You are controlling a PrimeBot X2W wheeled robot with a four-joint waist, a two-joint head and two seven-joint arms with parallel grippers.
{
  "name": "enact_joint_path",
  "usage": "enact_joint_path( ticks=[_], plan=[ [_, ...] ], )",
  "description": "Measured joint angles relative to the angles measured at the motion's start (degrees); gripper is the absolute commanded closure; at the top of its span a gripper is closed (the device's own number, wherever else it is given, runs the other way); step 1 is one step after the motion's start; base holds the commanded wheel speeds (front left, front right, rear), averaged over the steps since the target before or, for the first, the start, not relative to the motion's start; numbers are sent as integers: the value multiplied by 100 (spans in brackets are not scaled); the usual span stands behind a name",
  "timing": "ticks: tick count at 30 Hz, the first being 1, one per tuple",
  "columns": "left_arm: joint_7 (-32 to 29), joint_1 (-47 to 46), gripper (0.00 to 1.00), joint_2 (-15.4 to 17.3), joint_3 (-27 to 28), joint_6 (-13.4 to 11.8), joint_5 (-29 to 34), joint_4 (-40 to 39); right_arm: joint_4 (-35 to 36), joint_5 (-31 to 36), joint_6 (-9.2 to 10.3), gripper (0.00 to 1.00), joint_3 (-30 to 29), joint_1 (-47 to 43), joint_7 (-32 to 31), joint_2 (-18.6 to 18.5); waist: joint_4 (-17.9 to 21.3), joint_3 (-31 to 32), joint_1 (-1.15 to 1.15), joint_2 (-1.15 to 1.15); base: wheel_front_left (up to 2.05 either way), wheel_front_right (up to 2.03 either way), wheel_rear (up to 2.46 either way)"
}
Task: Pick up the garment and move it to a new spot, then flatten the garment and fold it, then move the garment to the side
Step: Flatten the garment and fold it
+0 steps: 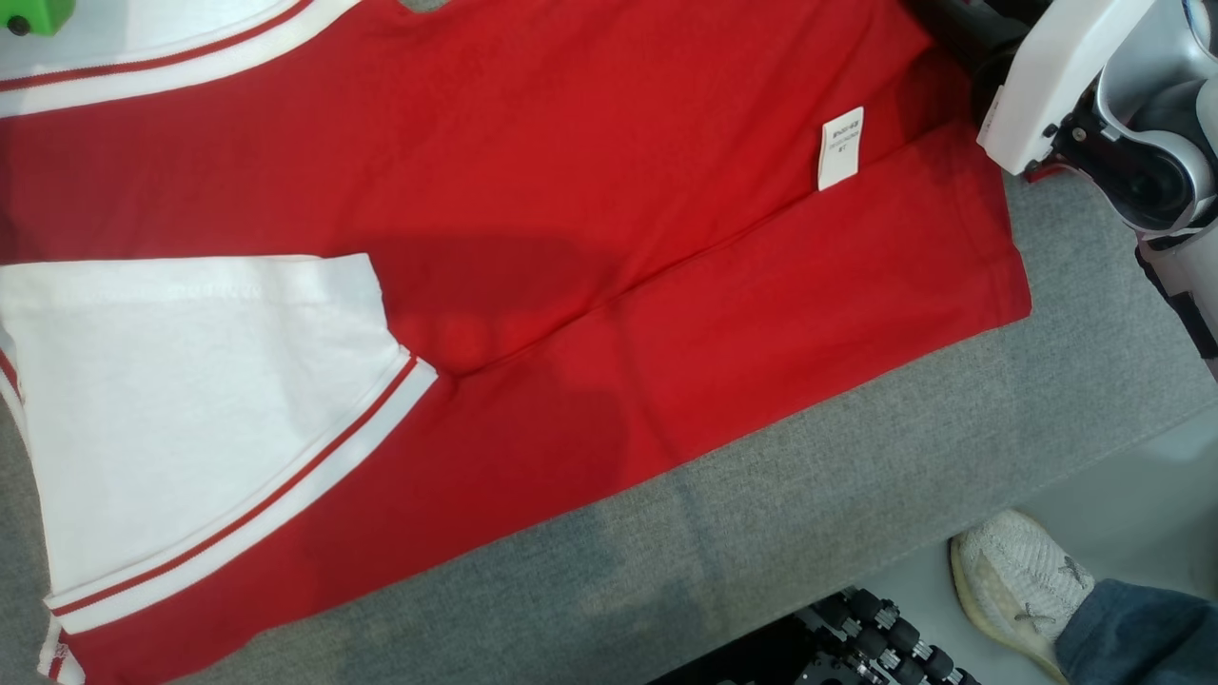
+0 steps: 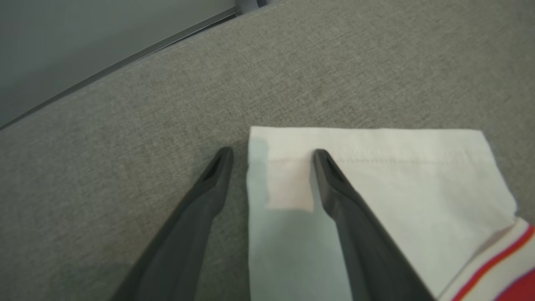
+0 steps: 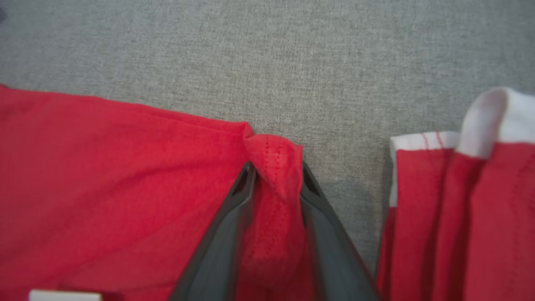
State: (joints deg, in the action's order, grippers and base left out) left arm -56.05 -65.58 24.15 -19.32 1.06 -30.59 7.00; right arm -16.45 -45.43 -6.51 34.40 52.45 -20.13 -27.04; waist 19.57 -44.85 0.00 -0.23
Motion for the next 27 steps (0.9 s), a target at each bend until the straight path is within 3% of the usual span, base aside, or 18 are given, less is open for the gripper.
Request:
enact_joint_path(
  ticks=[1,2,3,4,5,6,27],
  plan=[
    [14,-3,3,-19,-25,4,-11,16,-9,0,-1,57,1,2,0,-1,-3,0,0,0,0,0,0],
    [23,-9,29,-33,-53,31,-21,29,-16,0,-1,57,3,4,1,-1,-8,0,0,0,0,0,0],
    [41,-19,69,-52,-70,52,-35,46,-24,-1,-1,67,5,7,1,-2,-13,0,0,0,0,0,0],
    [46,-21,100,-88,-78,53,-51,71,-34,-1,-1,75,9,9,1,-3,-18,1,0,0,0,0,0],
    [46,-23,100,-124,-93,57,-54,97,-44,-1,-1,93,18,12,1,-4,-25,2,0,0,0,0,0],
    [47,-24,100,-155,-110,89,-71,112,-51,-1,-2,100,26,15,5,-4,-32,4,0,0,0,0,0],
    [1115,437,100,-780,142,244,-683,333,-368,214,-4,100,220,-252,553,-188,-508,650,0,0,0,0,0]
  ],
)
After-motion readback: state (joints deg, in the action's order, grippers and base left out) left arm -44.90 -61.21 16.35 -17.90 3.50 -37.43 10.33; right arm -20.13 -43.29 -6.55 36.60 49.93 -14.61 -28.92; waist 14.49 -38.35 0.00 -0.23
